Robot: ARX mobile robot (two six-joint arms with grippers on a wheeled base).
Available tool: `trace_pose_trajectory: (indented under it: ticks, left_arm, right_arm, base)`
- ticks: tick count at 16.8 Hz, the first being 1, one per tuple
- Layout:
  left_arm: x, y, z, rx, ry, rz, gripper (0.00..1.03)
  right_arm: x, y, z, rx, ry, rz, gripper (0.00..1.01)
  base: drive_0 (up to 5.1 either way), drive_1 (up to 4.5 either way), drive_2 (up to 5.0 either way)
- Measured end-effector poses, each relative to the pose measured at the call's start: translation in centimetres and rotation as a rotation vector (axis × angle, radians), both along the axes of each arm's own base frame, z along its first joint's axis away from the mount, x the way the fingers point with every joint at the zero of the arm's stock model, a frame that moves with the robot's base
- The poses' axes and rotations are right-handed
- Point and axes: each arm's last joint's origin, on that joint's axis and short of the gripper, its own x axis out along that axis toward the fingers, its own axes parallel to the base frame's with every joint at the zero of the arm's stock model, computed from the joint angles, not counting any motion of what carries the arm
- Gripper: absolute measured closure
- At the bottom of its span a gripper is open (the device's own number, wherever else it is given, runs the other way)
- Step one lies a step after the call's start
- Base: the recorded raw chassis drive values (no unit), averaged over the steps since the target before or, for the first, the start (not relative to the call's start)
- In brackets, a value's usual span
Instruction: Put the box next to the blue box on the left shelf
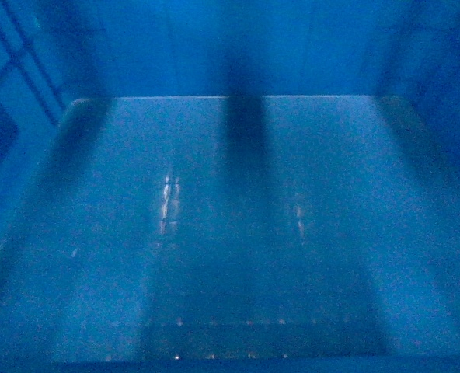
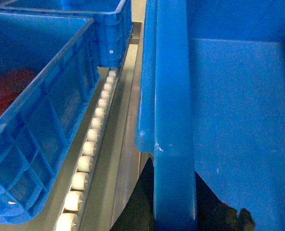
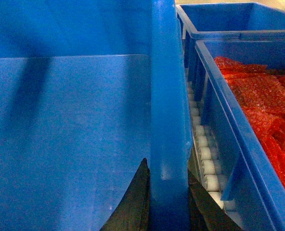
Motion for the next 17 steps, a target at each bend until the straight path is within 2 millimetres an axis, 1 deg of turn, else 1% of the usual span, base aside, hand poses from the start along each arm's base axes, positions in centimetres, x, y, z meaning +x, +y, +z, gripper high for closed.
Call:
trace_pose_trajectory:
  ticks: [14, 15, 16, 17]
  left_arm:
    - [0.0, 0.0, 0.0, 0.000, 0.000, 0.000, 0.95]
    - [0.1, -0.2, -0.2, 0.015, -0.049, 0.003, 0.95]
    - [0.6, -0.7, -0.6, 0.024, -0.123, 0.028, 0.95]
    - [1.3, -1.0, -0.1, 0.034, -0.170, 0.033, 0.95]
  right_arm:
    - [0.0, 0.0, 0.0, -0.005, -0.006, -0.006, 0.92]
    - [0.3, 0.4, 0.0, -0.049, -0.042, -0.046, 0.92]
    - [1.2, 0.4, 0.2, -0.088, -0.087, -0.089, 0.92]
    - [2.0, 0.2, 0.5, -0.101, -0.106, -0.097, 0.92]
  base:
    - [0.0, 0.00, 0.0]
    - [0.0, 0.00, 0.0]
    - [0.0, 0.00, 0.0]
    - [0.0, 0.00, 0.0]
